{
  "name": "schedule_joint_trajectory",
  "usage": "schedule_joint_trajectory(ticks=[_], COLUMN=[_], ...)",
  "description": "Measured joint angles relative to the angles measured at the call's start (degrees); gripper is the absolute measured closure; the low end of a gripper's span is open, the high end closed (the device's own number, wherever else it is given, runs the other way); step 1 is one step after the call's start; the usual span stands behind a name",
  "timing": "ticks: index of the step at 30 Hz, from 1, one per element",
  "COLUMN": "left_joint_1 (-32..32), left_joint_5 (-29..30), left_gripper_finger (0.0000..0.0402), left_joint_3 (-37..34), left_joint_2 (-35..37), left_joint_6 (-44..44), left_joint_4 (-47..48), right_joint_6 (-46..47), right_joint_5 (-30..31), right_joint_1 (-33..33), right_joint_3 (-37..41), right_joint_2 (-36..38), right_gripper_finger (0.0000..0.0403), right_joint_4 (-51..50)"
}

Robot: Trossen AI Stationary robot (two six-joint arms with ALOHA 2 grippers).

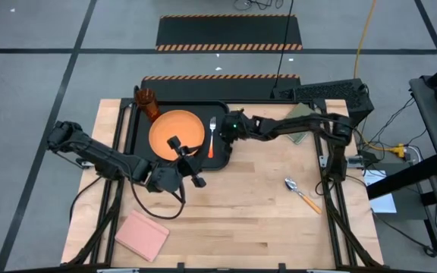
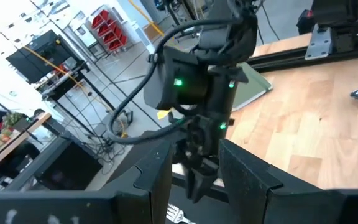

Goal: Pick and place plate/cup/fork/spoon on tray
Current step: Put the yellow spoon on the black tray

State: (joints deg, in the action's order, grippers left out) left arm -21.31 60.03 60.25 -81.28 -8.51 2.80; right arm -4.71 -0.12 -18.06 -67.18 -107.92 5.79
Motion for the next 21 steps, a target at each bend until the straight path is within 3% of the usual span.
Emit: schedule_joint_trajectory(ticks=[6,13,21], left_joint_1=[-1.5,-4.22,-9.06], left_joint_5=[-0.02,-0.02,-0.03], left_gripper_finger=[0.0266,0.0266,0.0266], left_joint_3=[0.0,0.02,0.02], left_joint_2=[0.0,0.0,0.0], left_joint_6=[-0.25,-0.08,4.66], left_joint_4=[-0.24,-1.41,-0.91], right_joint_6=[7.85,17.95,35.68], right_joint_5=[0.75,9.01,25.02], right_joint_1=[6.14,18.35,35.4], right_joint_3=[0.05,0.11,0.11], right_joint_2=[7.72,15.87,21.94], right_gripper_finger=[0.0363,0.0363,0.0363], right_joint_4=[-13.68,-28.27,-42.89])
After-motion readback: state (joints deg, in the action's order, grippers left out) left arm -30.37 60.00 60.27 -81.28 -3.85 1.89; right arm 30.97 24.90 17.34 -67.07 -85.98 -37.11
